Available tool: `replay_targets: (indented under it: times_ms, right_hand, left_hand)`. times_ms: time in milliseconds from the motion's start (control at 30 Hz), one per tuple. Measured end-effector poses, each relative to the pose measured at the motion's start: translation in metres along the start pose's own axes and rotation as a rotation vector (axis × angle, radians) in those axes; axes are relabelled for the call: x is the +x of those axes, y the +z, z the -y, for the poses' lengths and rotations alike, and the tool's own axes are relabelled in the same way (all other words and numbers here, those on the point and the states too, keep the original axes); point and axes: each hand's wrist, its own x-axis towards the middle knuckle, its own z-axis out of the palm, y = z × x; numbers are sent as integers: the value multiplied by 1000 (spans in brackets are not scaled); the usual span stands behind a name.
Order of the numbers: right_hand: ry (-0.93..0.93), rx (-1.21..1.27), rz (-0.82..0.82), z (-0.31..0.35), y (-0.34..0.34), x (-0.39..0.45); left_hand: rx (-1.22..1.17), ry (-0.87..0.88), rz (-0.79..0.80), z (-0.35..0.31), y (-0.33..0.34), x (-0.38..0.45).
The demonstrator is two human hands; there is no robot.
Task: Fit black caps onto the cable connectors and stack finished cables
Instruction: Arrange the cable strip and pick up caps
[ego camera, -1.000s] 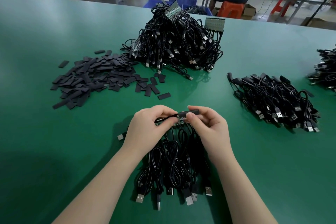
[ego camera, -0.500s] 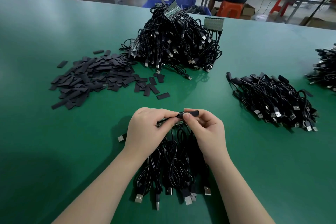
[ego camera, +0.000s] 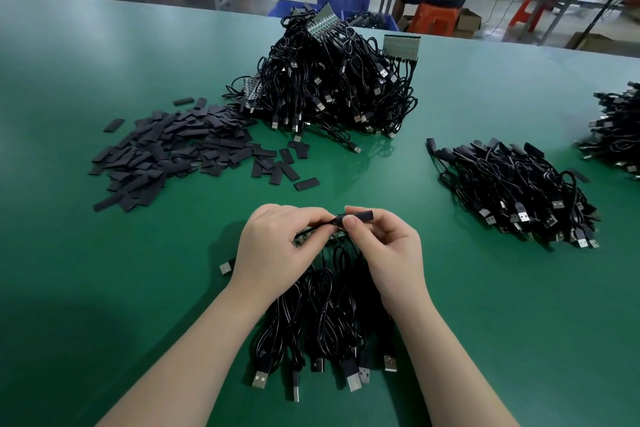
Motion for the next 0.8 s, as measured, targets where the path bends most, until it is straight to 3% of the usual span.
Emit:
replay_targets:
  times_ms: [333, 800]
  right_hand:
    - [13, -87, 37, 0, -1, 1]
    - [47, 48, 47, 1, 3, 1]
  left_hand:
    - [21, 34, -15, 0, 0, 0]
    - [-8, 60, -49, -1, 1, 1]
